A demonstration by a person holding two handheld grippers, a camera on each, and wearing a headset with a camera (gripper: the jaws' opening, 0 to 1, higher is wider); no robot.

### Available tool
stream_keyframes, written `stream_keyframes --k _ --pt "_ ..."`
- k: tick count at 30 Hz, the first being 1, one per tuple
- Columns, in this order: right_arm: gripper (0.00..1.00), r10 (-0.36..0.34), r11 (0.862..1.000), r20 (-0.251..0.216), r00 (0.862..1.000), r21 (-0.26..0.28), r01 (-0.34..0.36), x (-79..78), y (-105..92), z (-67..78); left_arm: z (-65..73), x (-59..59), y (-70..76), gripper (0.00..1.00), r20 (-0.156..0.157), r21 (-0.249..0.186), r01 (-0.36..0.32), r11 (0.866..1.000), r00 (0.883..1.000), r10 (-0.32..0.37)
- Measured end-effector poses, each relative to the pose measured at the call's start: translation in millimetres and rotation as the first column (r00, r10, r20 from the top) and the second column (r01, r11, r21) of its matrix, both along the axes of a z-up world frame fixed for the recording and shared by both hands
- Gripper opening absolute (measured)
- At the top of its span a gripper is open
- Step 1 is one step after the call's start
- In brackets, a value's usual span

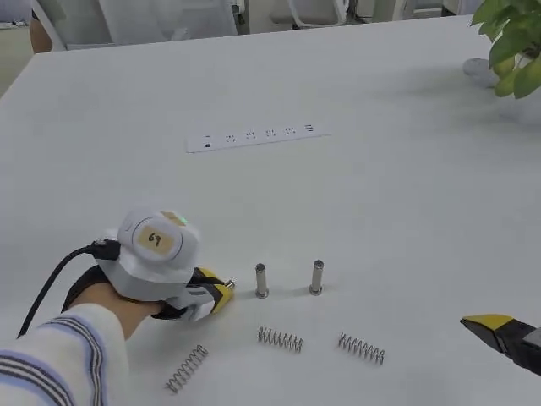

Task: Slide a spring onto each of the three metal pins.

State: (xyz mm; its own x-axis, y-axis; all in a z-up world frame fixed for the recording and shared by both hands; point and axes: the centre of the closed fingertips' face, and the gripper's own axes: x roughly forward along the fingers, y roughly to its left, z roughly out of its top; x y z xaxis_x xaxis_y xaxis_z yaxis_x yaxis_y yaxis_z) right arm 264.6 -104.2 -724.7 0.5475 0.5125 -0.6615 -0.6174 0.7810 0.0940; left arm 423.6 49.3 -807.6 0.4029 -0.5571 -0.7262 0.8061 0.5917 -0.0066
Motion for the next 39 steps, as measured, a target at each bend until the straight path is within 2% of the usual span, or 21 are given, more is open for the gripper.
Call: stream_keyframes --k 2,5,10,13,18,23,27,29,31,39 --pt "1.00 -0.001 1.000 0.004 1.000 0.007 0.001 0.5 0.1 0.9 0.0 -1.0 0.4 0.00 0.006 0.008 0.018 1.000 1.000 -0.018" --pt "1.00 0.009 1.000 0.013 1.000 0.000 -0.009 0.5 1.2 1.9 0.1 -2.6 3.3 0.00 -0.010 0.003 -0.012 1.000 1.000 0.012" --pt "1.00 0.017 1.000 0.023 1.000 0.006 -0.018 1.7 2.6 4.8 0.4 -3.5 11.6 0.00 -0.001 0.030 -0.021 0.999 1.000 0.021" --pt "0.99 0.023 1.000 0.021 1.000 0.001 -0.023 0.8 2.5 4.1 4.8 -5.4 14.5 0.00 0.001 0.014 -0.032 0.999 0.999 0.032" --pt "0.99 0.028 1.000 0.028 0.999 -0.002 -0.028 0.9 2.6 6.1 12.6 -5.5 21.6 0.00 -0.005 -0.017 -0.091 0.996 0.996 0.091" --pt "1.00 0.029 1.000 0.033 0.999 -0.011 -0.028 1.5 2.7 6.6 21.1 -15.2 25.8 0.00 -0.004 -0.045 -0.135 0.990 0.991 0.135" --pt "1.00 0.032 0.999 0.038 0.999 -0.003 -0.032 -0.6 6.1 7.2 28.8 -20.5 31.2 0.00 0.023 -0.053 -0.145 0.988 0.989 0.146" --pt "1.00 0.040 0.999 0.038 0.998 -0.005 -0.040 -1.8 7.8 6.6 31.0 -23.1 35.1 0.00 0.014 -0.064 -0.150 0.987 0.988 0.151" --pt "1.00 0.049 0.999 0.036 0.998 -0.005 -0.049 -3.0 9.8 6.4 32.0 -27.8 39.2 0.00 0.015 -0.052 -0.148 0.988 0.989 0.149" --pt "1.00 0.061 0.998 0.041 0.997 -0.012 -0.061 -3.1 11.2 6.9 38.3 -31.6 43.3 0.00 0.041 -0.037 -0.144 0.989 0.989 0.145"
